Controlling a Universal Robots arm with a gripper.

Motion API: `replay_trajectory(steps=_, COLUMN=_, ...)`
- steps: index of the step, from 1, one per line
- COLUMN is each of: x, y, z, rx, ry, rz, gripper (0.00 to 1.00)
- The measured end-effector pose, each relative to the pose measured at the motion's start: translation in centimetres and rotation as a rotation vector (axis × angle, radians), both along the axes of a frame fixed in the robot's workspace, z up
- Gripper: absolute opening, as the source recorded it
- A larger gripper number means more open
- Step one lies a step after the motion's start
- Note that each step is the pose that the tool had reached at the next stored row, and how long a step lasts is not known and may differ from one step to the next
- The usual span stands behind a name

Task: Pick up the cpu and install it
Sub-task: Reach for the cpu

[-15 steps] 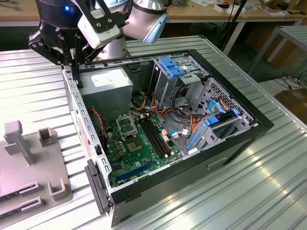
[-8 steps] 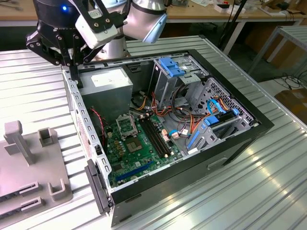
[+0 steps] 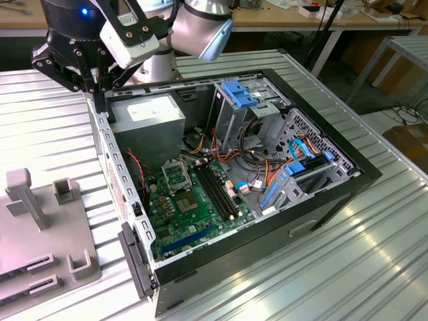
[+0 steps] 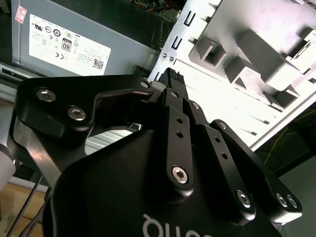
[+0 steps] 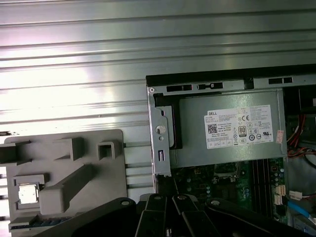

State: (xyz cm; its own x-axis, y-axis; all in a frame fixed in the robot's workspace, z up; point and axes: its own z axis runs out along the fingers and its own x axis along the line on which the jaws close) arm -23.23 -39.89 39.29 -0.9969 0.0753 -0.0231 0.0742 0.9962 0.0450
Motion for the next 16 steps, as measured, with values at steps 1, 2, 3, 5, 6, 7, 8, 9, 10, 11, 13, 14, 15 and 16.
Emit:
replay_trajectory(steps=1, x=-0.05, y=0.00, z=0.00, rx=0.0000, ry=0.0000, rz=0.000, gripper=0.10)
replay_trajectory(steps=2, x=-0.11, y=0.00, z=0.00, rx=0.0001, ry=0.0000, rz=0.000, gripper=0.10)
replay_trajectory(steps=3, x=-0.16, y=0.00, z=-0.01, rx=0.0001, ry=-0.0001, rz=0.000, gripper=0.10)
replay_trajectory(steps=5, x=-0.28, y=0.00, z=0.00, rx=0.0000, ry=0.0000, rz=0.000, gripper=0.10)
replay_trajectory(steps=6, x=-0.33, y=0.00, z=0.00, rx=0.0001, ry=0.0000, rz=0.000, gripper=0.10)
replay_trajectory(steps=7, x=-0.47, y=0.00, z=0.00, rx=0.0001, ry=-0.0001, rz=0.000, gripper=0.10)
replay_trajectory(steps=8, x=-0.53, y=0.00, z=0.00, rx=0.0000, ry=0.0000, rz=0.000, gripper=0.10)
replay_trajectory(steps=9, x=-0.59, y=0.00, z=0.00, rx=0.0001, ry=-0.0001, rz=0.000, gripper=0.10)
replay_trajectory(steps=10, x=-0.65, y=0.00, z=0.00, rx=0.0001, ry=0.0000, rz=0.000, gripper=0.10)
replay_trajectory(steps=11, x=-0.70, y=0.00, z=0.00, rx=0.0000, ry=0.0000, rz=0.000, gripper=0.10)
replay_trajectory(steps=13, x=-0.81, y=0.00, z=0.00, rx=0.0001, ry=-0.0001, rz=0.000, gripper=0.10)
replay_trajectory(steps=14, x=-0.86, y=0.00, z=0.00, rx=0.0000, ry=0.0000, rz=0.000, gripper=0.10)
replay_trajectory(steps=15, x=-0.92, y=0.00, z=0.00, rx=0.0000, ry=-0.0001, rz=0.000, gripper=0.10)
replay_trajectory(steps=16, x=-0.97, y=0.00, z=0.00, rx=0.0000, ry=0.0000, rz=0.000, gripper=0.10)
